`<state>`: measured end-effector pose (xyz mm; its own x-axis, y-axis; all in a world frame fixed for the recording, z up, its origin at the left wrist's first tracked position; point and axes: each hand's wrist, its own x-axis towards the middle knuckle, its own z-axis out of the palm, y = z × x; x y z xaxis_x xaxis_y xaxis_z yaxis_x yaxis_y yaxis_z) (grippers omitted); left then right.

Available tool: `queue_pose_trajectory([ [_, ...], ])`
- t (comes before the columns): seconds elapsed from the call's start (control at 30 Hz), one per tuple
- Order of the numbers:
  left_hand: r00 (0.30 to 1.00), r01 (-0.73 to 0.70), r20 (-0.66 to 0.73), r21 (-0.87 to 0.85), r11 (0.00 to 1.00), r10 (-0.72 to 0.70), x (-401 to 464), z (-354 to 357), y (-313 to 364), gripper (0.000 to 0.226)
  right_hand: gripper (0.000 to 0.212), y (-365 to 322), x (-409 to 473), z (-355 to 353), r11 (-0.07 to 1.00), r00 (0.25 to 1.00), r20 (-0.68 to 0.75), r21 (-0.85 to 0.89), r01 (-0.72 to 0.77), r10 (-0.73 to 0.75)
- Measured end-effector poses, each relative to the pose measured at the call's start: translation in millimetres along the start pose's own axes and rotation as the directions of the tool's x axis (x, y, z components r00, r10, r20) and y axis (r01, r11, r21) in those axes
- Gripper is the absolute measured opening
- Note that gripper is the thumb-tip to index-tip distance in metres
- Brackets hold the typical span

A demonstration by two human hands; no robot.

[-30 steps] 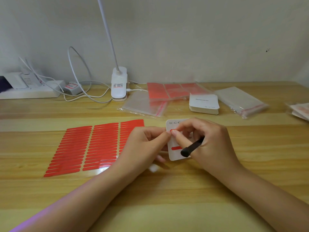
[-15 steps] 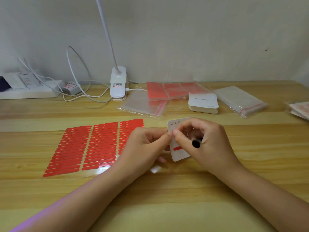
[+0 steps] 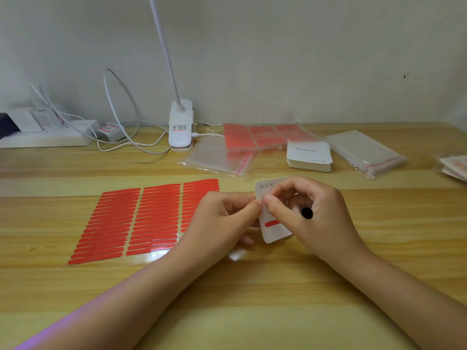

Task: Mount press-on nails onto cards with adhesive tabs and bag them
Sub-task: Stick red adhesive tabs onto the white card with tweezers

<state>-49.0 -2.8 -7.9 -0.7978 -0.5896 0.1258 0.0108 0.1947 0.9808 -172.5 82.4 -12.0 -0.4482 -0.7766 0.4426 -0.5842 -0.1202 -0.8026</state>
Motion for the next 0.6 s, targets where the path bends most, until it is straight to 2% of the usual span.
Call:
queue_pose_trajectory([
  [0.33, 1.0, -0.031, 0.005, 0.068, 0.997, 0.031, 0.2, 2.4, 0.2, 0.032, 0.004, 2.9, -1.6, 4.6, 0.975, 0.979, -0.07, -0.129, 0.181, -0.191],
  [0.5, 0.999, 0.033, -0.037, 0.016, 0.999, -0.033, 1.1, 2.7, -0.9, 0.03, 0.019, 4.8, -3.1, -0.9, 0.977, 0.963, -0.162, -0.015, 0.214, -0.214],
  [0.6, 0.996, 0.07, -0.059, -0.001, 0.998, -0.07, 2.3, 0.9, -2.6, 0.026, 0.029, 4.3, -1.7, -10.2, 0.953, 0.929, -0.213, -0.064, 0.295, -0.302],
])
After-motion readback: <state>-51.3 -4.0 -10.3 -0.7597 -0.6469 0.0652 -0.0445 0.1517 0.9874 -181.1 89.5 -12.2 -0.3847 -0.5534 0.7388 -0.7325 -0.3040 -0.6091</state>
